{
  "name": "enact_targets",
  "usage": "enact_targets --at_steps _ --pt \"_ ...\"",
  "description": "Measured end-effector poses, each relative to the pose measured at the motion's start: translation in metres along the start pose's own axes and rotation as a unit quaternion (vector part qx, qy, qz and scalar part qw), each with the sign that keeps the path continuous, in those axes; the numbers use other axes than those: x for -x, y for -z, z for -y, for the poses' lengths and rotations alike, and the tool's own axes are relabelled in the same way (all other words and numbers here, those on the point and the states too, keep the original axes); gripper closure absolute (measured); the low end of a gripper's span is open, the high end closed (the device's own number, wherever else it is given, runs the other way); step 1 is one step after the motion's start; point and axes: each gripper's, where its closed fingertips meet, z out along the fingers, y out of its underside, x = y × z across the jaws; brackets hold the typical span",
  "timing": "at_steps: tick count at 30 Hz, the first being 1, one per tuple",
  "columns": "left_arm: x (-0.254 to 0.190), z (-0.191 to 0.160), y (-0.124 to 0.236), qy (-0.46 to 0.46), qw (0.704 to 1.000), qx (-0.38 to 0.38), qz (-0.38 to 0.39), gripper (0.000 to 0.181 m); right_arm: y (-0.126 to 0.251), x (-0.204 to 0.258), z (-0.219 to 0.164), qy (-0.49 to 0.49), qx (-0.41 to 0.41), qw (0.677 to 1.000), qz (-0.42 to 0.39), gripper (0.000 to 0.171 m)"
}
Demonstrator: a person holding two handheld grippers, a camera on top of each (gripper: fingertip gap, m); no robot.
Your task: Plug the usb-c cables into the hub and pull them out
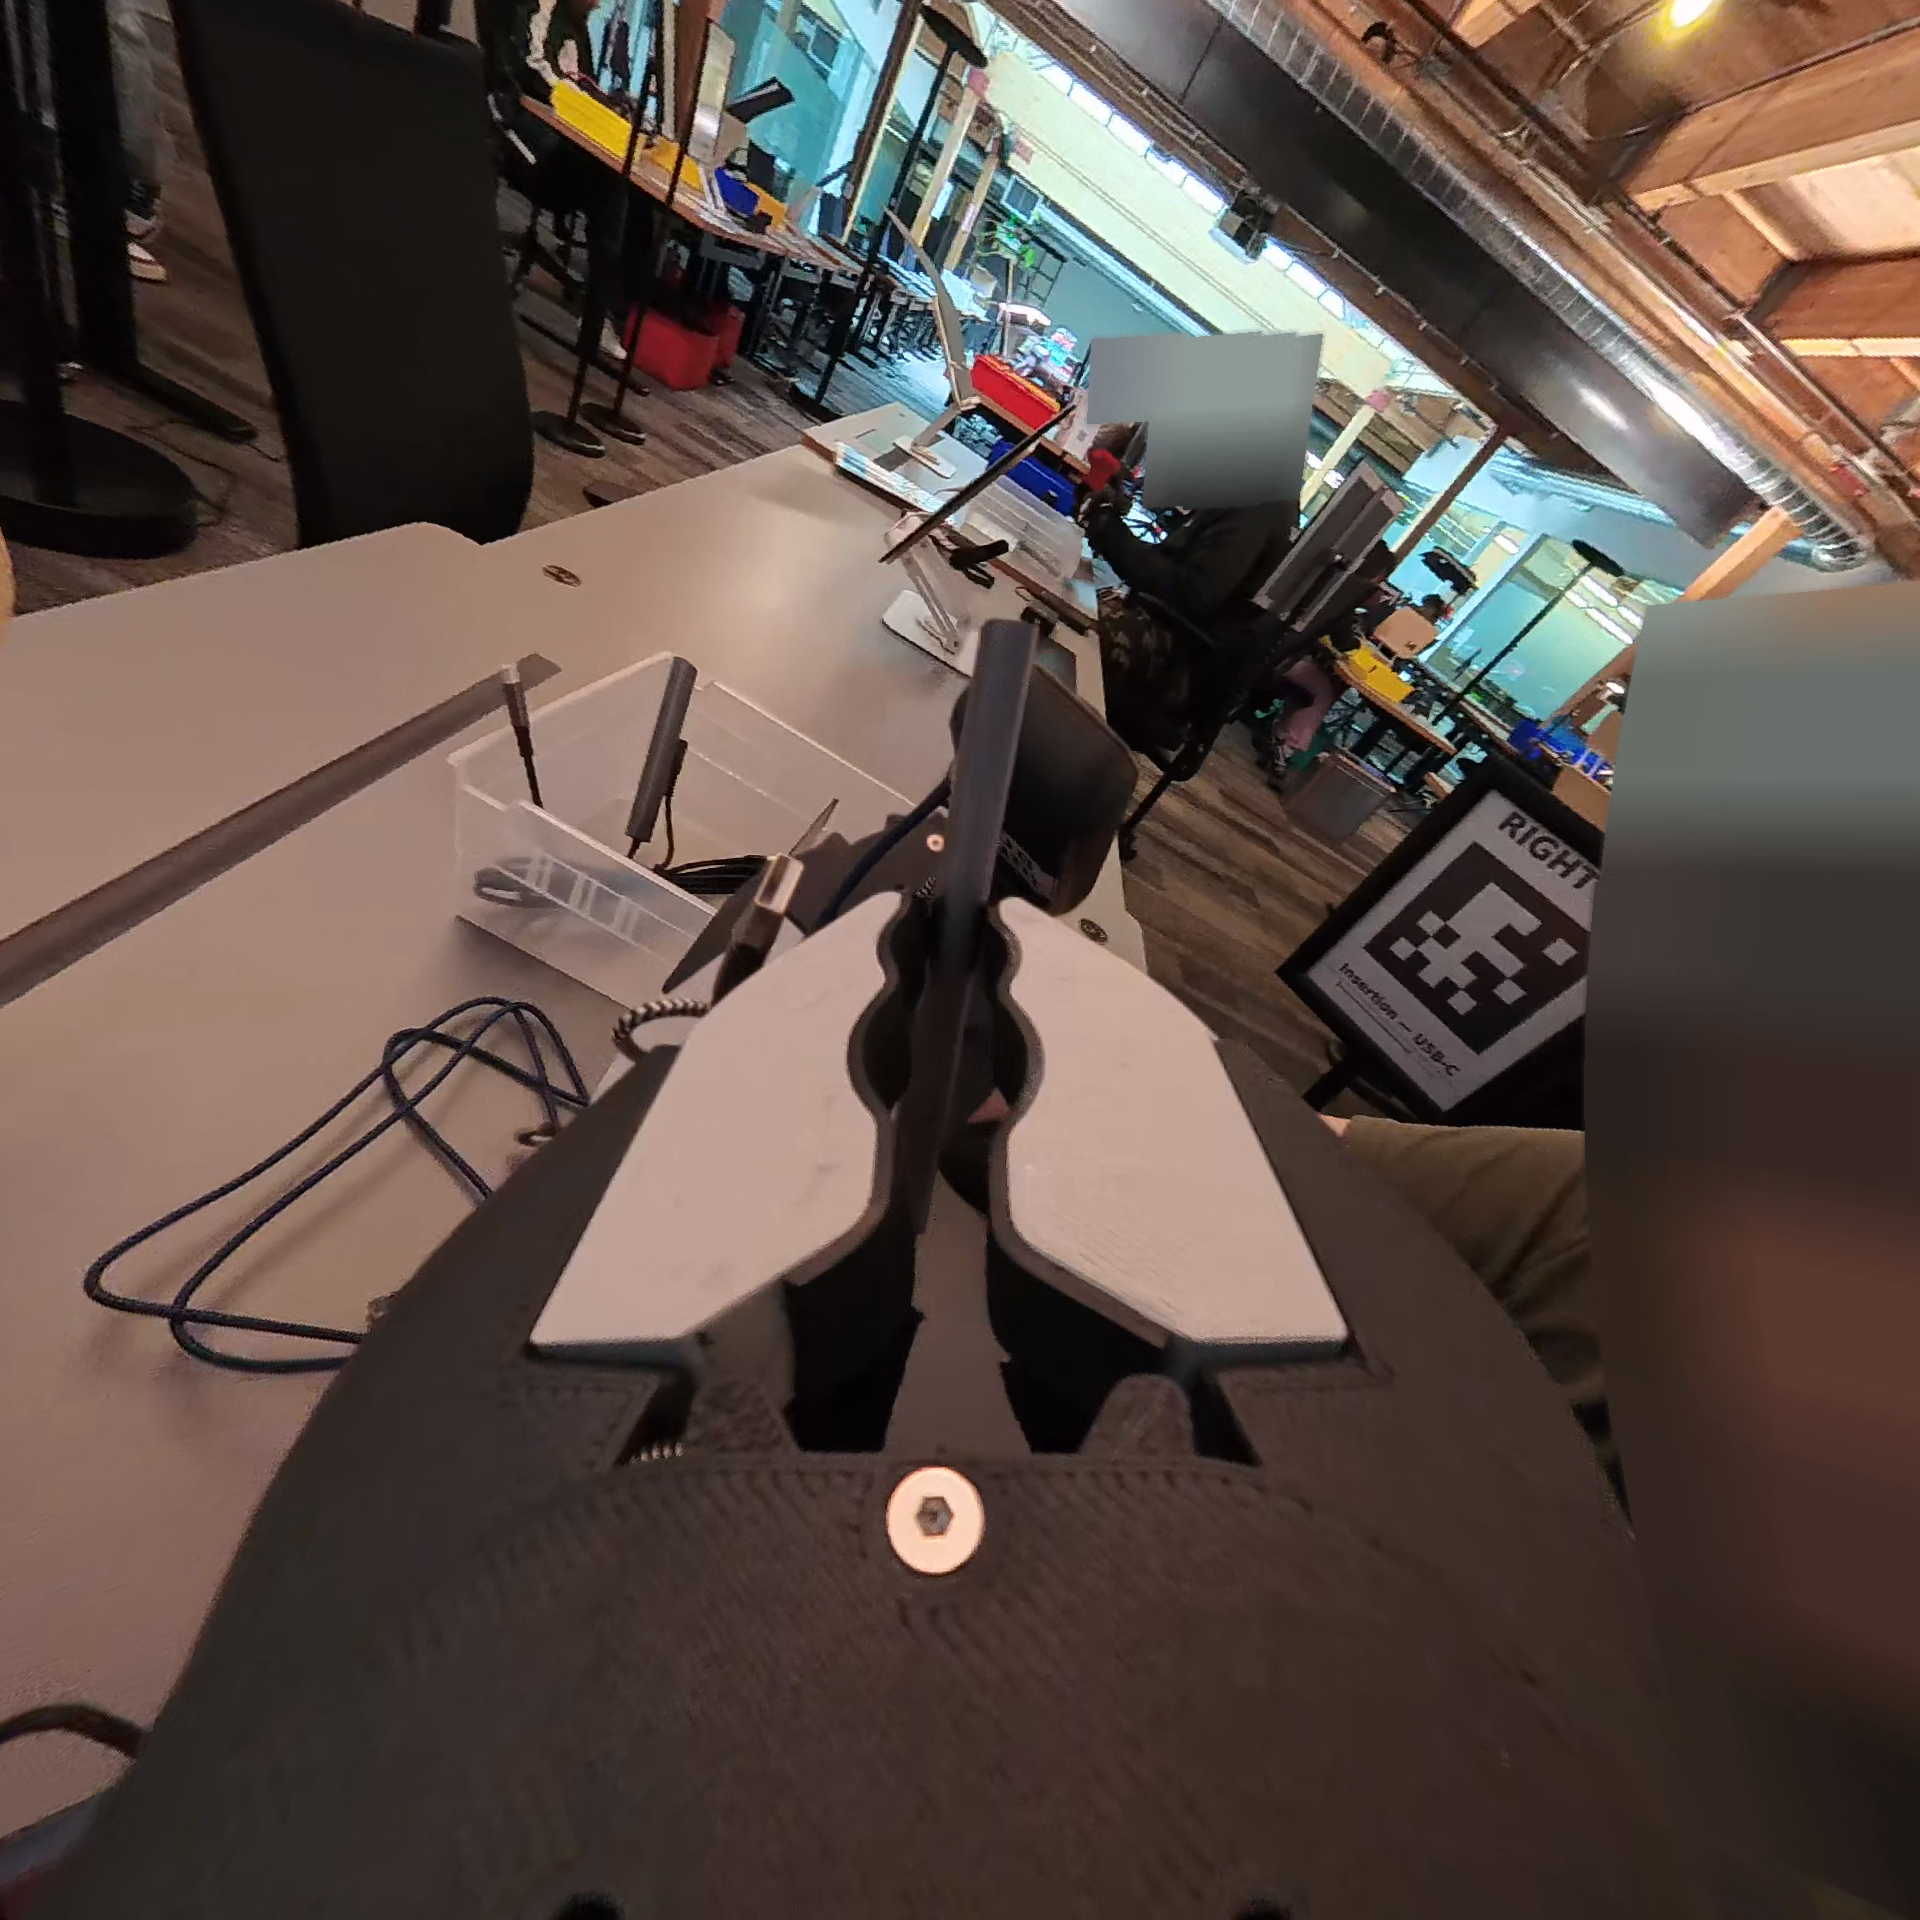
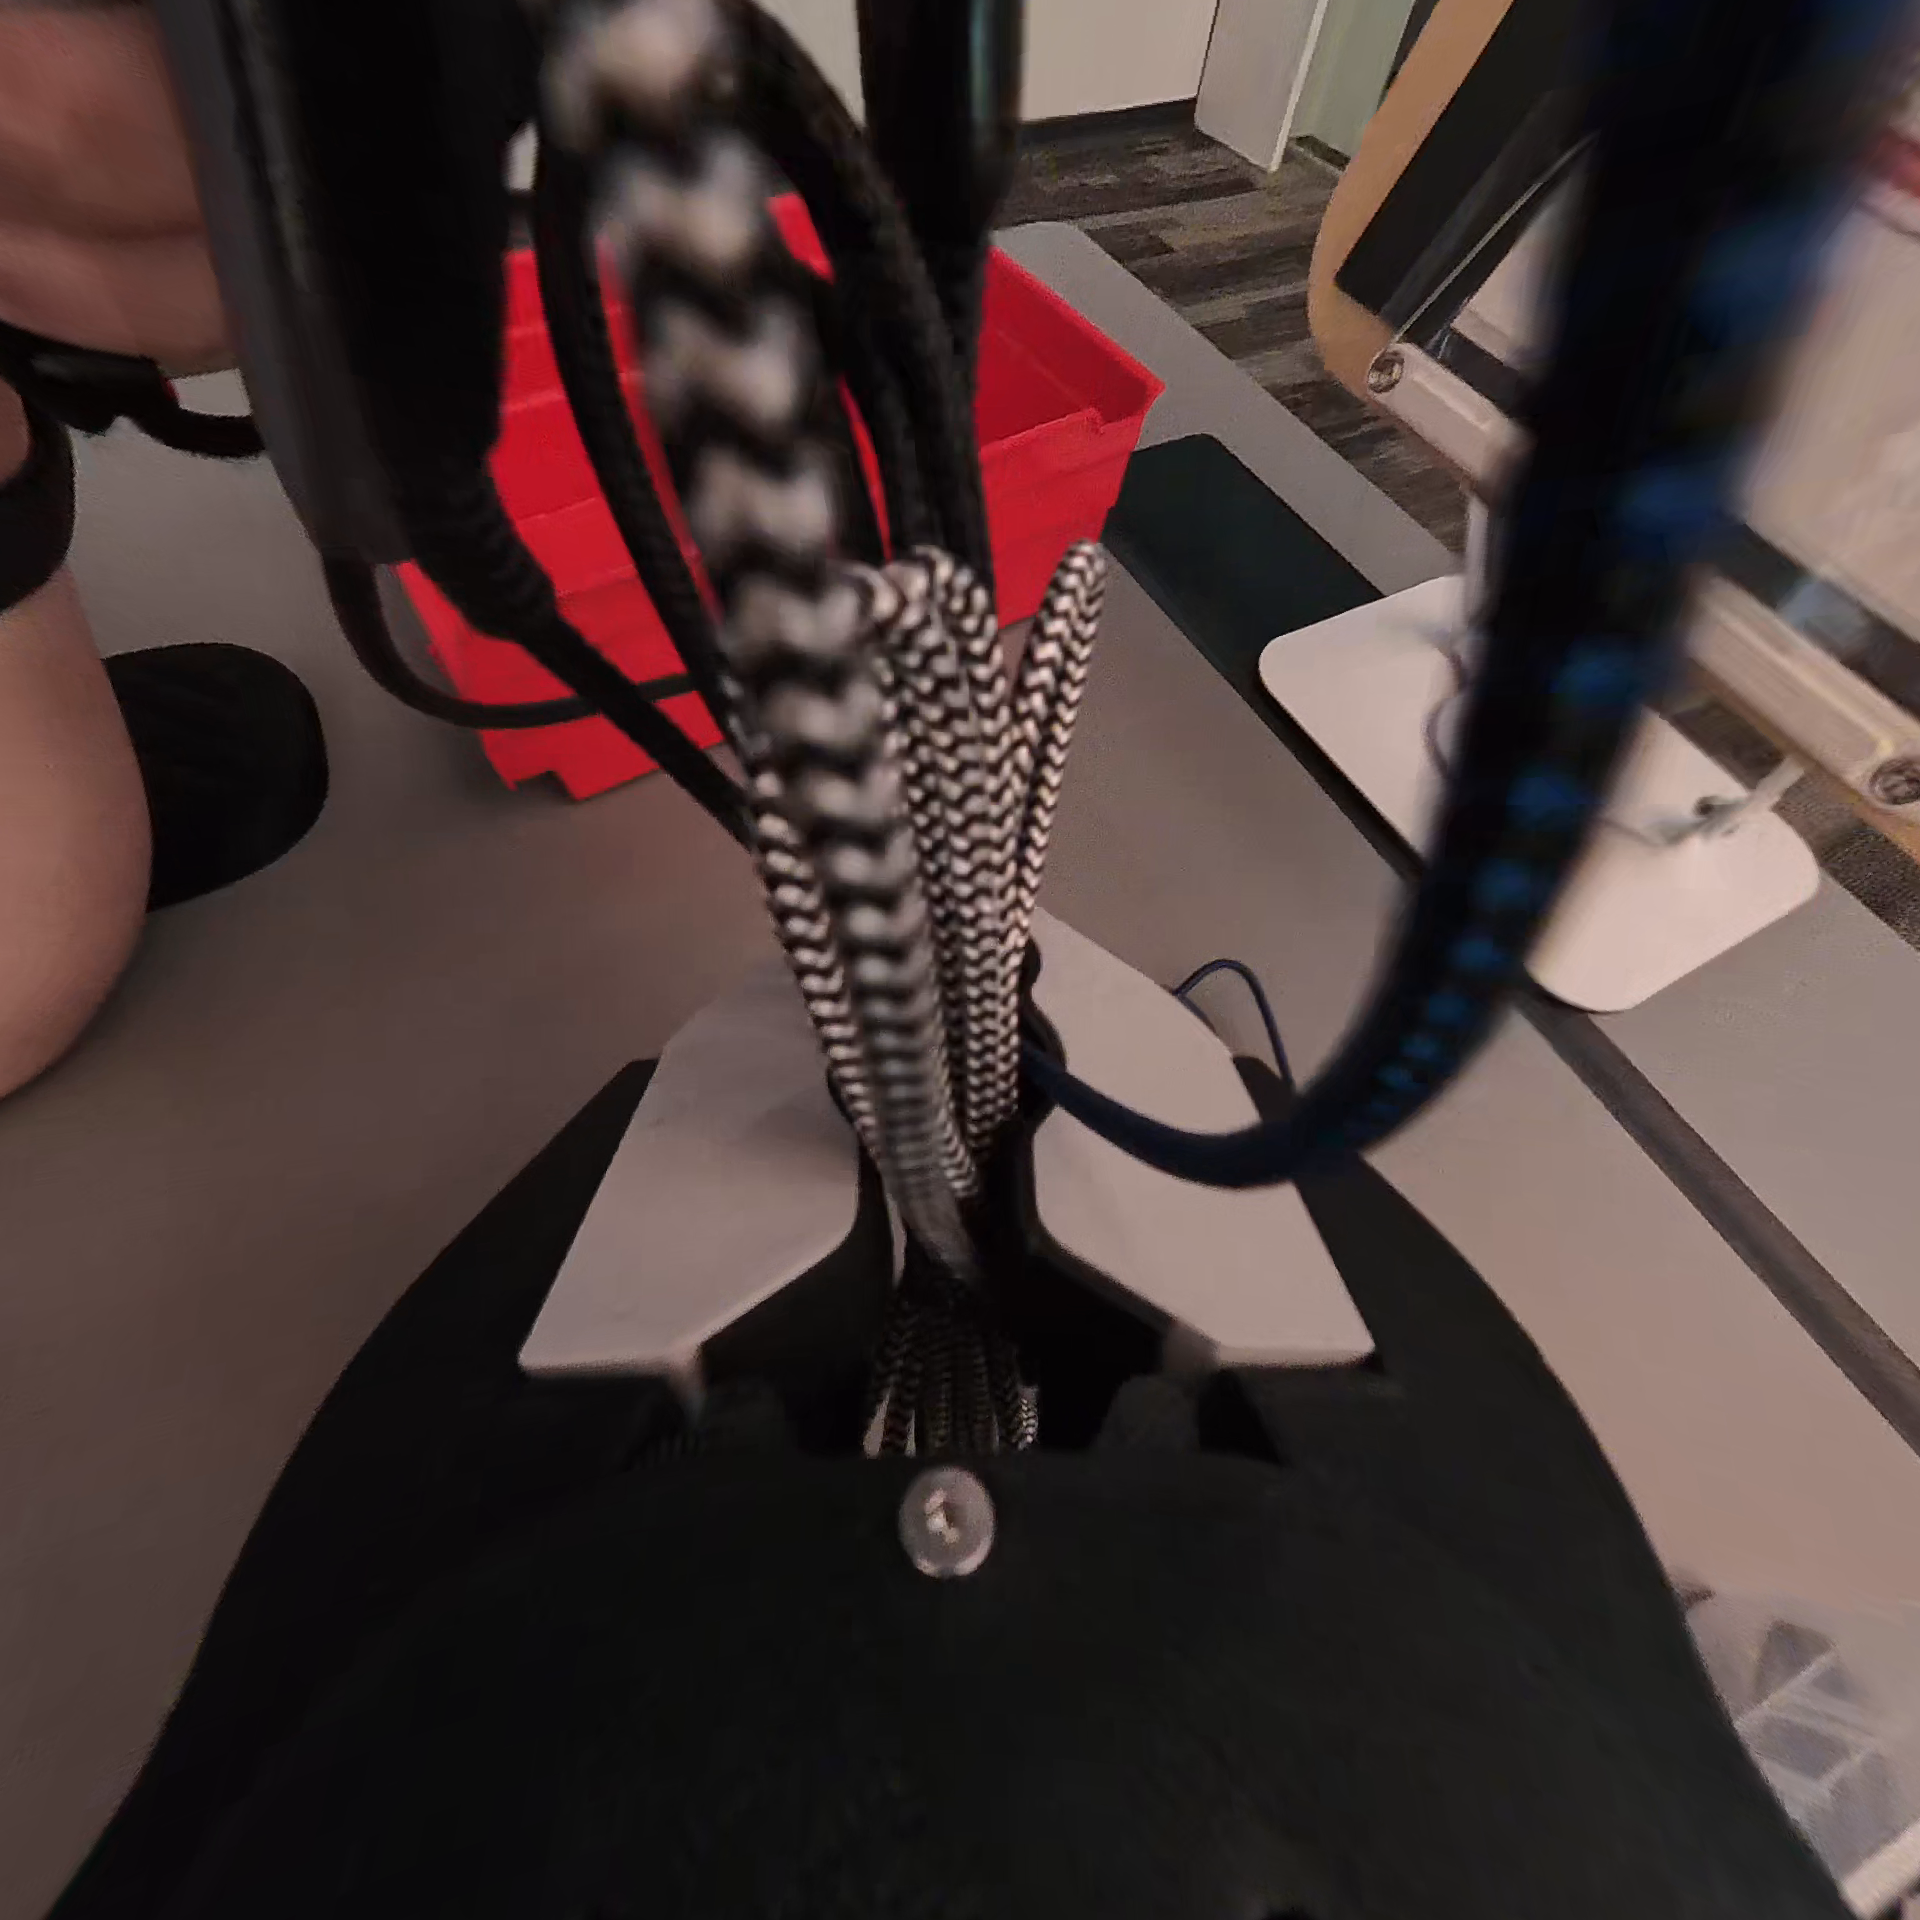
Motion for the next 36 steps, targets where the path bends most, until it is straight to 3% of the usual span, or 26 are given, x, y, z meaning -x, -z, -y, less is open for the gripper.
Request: enact_targets --at_steps 4,10,18,24,27,33,36 --pt "-0.001 0.007 0.008 -0.011 1.000 -0.015 0.010 0.149 0.008 -0.010 -0.003 0.001 0.011 1.000 -0.009 0.152" --pt "0.022 0.010 0.029 -0.071 0.988 -0.014 0.133 0.129 0.036 -0.035 0.005 -0.029 -0.014 0.999 -0.026 0.153" --pt "0.041 0.000 0.019 -0.061 0.989 0.011 0.135 0.113 0.144 -0.083 0.042 -0.066 -0.165 0.981 -0.074 0.152" --pt "0.103 -0.058 -0.017 -0.026 0.973 0.146 0.180 0.097 0.197 -0.104 0.039 -0.081 -0.206 0.969 -0.108 0.152" --pt "0.114 -0.088 -0.053 -0.013 0.972 0.191 0.140 0.096 0.202 -0.108 0.036 -0.076 -0.199 0.969 -0.122 0.153" --pt "0.140 -0.158 -0.114 -0.018 0.942 0.297 0.158 0.078 0.208 -0.108 0.034 -0.073 -0.195 0.970 -0.122 0.152" --pt "0.150 -0.182 -0.134 0.014 0.937 0.307 0.165 0.076 0.212 -0.109 0.033 -0.069 -0.195 0.970 -0.126 0.152"
